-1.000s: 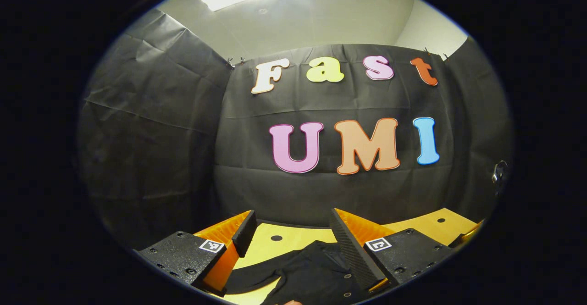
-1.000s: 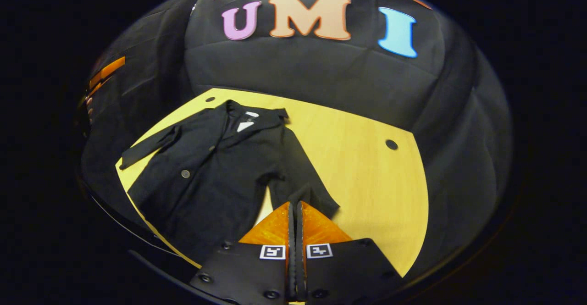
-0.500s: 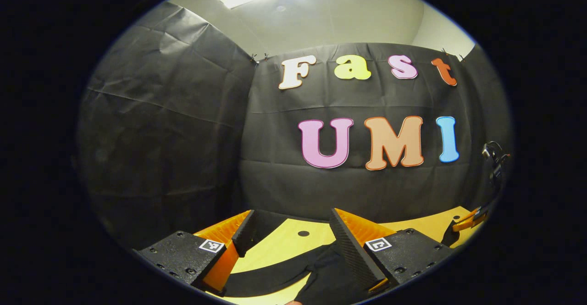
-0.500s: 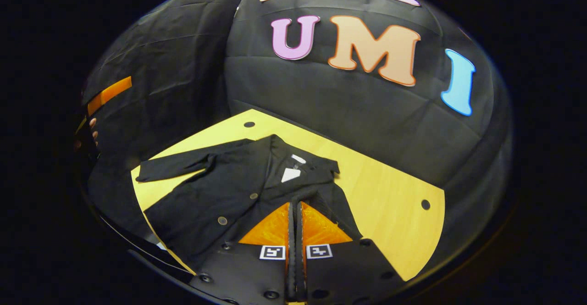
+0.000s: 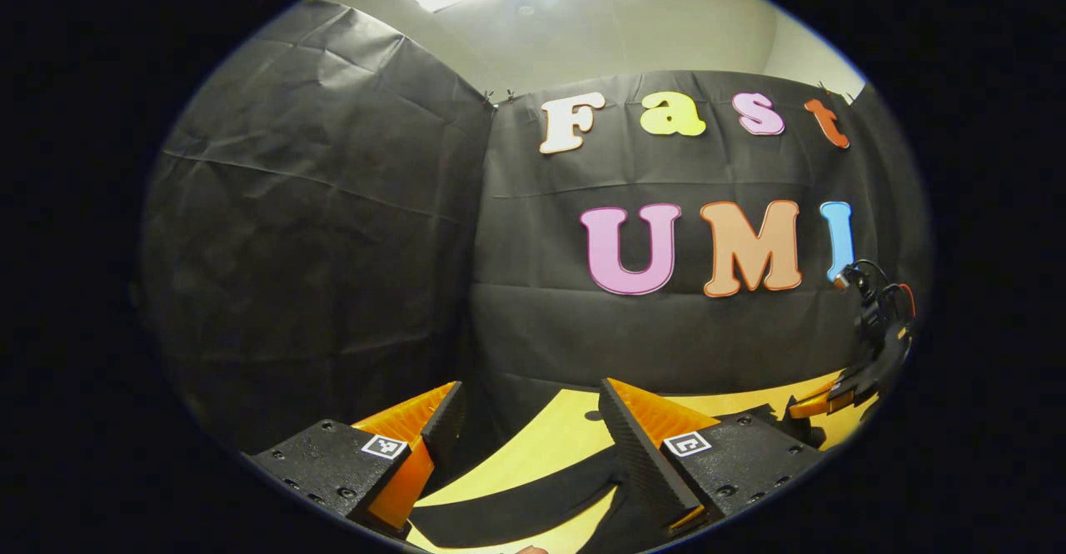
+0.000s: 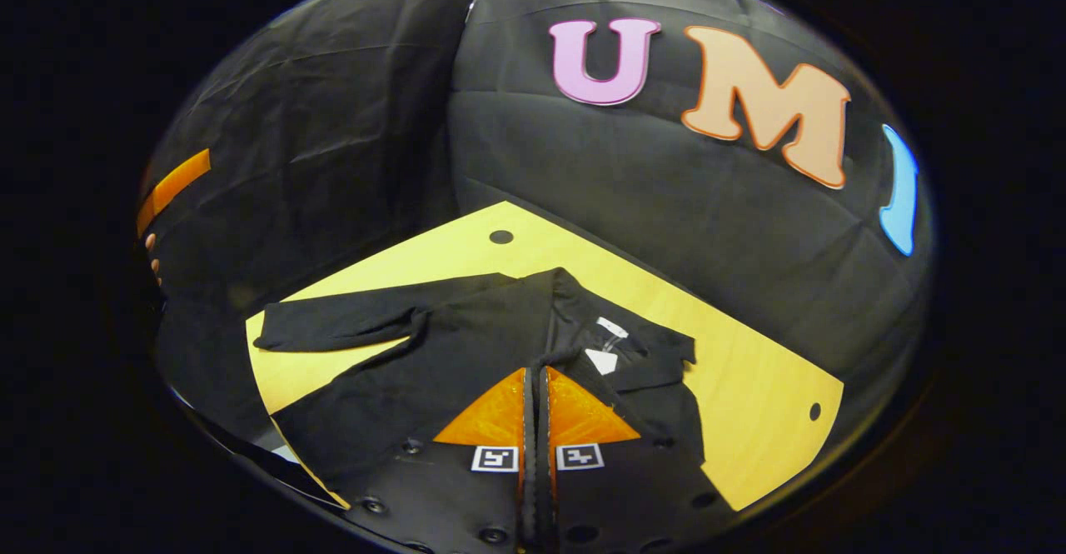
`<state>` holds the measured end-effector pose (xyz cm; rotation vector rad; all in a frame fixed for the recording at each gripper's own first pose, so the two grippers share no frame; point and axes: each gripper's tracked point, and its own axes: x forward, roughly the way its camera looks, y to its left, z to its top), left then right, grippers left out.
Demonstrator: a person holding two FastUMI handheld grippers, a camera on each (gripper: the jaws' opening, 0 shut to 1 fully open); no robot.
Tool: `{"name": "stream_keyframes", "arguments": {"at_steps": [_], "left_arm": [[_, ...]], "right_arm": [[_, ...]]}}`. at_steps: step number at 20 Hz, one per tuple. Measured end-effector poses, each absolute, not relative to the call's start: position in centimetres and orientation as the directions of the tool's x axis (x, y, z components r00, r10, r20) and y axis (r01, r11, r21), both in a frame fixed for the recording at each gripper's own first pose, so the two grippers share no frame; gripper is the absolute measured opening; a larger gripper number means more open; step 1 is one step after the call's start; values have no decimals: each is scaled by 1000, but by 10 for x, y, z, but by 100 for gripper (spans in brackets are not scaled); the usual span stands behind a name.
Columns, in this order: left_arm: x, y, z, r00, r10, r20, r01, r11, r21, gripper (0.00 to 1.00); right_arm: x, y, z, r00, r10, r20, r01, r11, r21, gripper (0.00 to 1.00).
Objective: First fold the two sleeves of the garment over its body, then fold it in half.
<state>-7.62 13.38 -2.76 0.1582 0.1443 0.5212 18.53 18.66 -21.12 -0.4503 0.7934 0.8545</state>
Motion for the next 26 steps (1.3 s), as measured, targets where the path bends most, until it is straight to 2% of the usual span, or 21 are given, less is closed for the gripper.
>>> {"name": "stream_keyframes", "arguments": {"at_steps": [10,12,14,16,18,22,26], "left_arm": [[-113,196,-29,805,582,-119,-548,804,230,98],[-117,206,-29,796,593,-122,-558,796,233,98],[-121,214,-28,791,601,-116,-564,789,241,97],[-121,217,-27,791,603,-106,-566,786,247,98],[-123,224,-26,792,602,-103,-565,786,250,95],[-125,232,-38,803,583,-124,-544,802,247,98],[-123,229,-77,838,502,-215,-450,858,249,98]], "right_arm": [[170,305,-268,300,499,-813,-849,528,11,2],[170,315,-274,317,480,-818,-852,523,-23,0],[185,321,-259,419,481,-770,-830,548,-109,50],[190,329,-236,484,525,-700,-811,569,-135,100],[194,320,-209,540,545,-641,-792,587,-169,100],[195,286,-155,639,553,-534,-730,655,-196,100],[190,236,-115,703,537,-467,-663,733,-154,100]]}}
